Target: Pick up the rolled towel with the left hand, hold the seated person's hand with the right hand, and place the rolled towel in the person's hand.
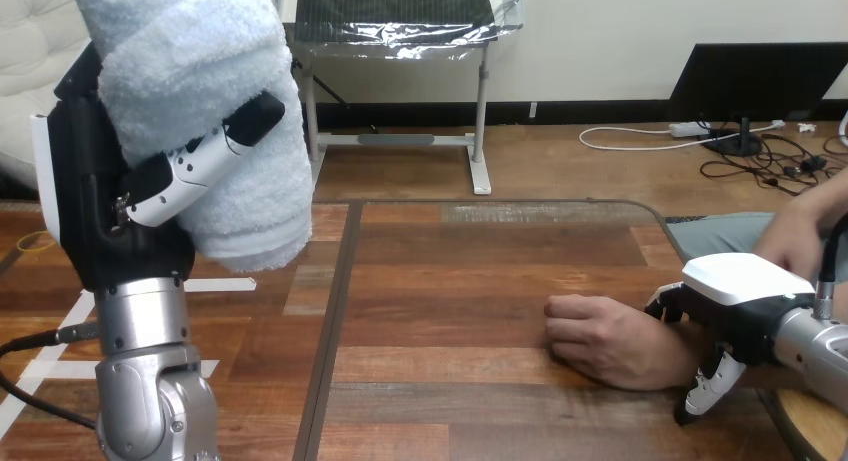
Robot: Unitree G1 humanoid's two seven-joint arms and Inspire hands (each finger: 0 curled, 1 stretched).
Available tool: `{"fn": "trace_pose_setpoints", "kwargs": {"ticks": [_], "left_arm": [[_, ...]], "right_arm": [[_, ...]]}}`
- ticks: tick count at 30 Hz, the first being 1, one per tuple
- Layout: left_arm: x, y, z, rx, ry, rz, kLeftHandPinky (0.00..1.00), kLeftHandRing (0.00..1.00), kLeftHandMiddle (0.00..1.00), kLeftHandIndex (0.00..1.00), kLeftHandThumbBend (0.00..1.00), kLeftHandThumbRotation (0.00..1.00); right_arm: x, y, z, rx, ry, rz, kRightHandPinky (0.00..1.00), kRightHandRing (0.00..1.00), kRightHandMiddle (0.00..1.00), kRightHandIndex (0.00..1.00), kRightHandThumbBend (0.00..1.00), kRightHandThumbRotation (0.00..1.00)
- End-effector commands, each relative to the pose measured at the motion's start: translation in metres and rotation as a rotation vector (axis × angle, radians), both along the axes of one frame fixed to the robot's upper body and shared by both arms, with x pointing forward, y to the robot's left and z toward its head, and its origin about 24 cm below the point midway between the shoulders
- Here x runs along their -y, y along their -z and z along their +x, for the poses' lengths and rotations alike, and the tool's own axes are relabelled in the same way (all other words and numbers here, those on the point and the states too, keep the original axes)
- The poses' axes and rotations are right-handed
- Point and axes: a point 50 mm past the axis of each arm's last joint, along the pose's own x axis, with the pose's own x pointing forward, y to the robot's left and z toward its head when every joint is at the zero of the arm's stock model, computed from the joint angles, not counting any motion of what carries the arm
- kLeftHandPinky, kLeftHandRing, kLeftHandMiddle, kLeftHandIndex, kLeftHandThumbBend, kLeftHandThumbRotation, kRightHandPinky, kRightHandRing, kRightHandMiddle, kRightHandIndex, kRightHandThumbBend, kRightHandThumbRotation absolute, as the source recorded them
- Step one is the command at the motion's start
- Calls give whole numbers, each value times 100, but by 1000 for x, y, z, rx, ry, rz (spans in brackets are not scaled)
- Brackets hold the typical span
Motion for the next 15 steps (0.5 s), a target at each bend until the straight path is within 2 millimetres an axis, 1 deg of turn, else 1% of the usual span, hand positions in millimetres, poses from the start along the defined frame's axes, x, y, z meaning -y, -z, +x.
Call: {"fn": "trace_pose_setpoints", "kwargs": {"ticks": [1, 15], "left_arm": [[3, -24, 1, 112, 28, 6, 21, 27, 34, 39, 53, 0], [4, -25, 1, 109, 27, -1, 21, 27, 34, 39, 54, 0]], "right_arm": [[8, -18, 8, 50, 29, -15, 58, 76, 79, 78, 100, 14], [9, -18, 8, 41, 44, -21, 59, 77, 80, 79, 98, 15]]}}
